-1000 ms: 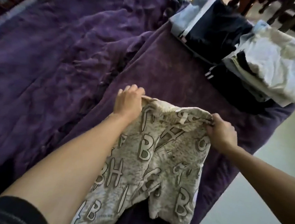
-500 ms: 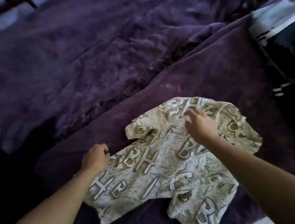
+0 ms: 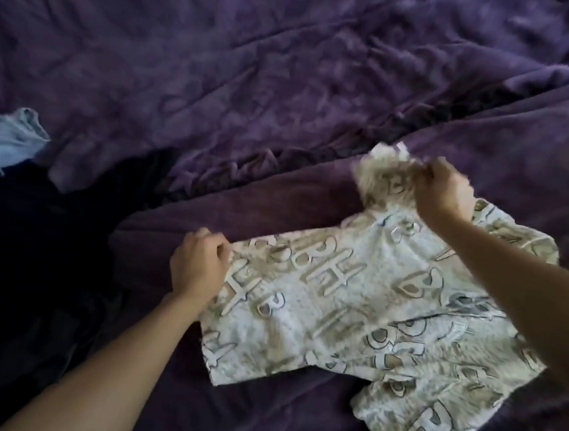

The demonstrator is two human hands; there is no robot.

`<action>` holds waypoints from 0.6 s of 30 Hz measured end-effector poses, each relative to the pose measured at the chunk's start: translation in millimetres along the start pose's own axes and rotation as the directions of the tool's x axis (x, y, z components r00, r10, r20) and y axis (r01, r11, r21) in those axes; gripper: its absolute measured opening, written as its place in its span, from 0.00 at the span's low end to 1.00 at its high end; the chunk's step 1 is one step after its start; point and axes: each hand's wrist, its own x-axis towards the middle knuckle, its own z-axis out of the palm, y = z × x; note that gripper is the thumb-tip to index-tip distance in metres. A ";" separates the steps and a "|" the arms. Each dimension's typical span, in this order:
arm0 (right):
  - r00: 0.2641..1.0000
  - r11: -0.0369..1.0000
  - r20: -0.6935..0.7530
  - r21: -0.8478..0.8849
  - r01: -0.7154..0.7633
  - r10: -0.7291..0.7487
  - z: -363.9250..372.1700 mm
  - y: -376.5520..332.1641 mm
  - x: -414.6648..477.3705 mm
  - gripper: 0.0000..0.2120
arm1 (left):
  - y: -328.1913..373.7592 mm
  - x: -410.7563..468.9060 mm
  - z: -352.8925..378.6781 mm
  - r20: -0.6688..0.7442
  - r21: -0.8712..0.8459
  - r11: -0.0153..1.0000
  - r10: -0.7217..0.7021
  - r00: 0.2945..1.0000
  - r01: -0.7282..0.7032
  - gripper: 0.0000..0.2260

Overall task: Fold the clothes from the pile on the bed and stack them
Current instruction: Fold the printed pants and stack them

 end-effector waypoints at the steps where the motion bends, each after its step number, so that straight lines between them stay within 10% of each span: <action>1: 0.997 0.997 -0.042 0.044 -0.063 0.064 -10.4 -4.5 15.1 0.15 | 1.1 10.5 -9.8 -0.060 -0.024 1.000 0.016 0.998 -0.017 0.06; 9: 0.975 0.924 0.054 0.313 -0.220 0.215 -11.2 -15.4 90.5 0.13 | 26.3 97.1 -16.6 -0.195 -0.074 0.997 -0.052 0.979 0.038 0.12; 18: 0.958 0.976 0.192 0.082 0.200 -0.212 -2.4 46.2 -120.5 0.12 | -13.9 -85.5 32.7 0.143 -0.183 0.922 -0.320 0.937 0.342 0.33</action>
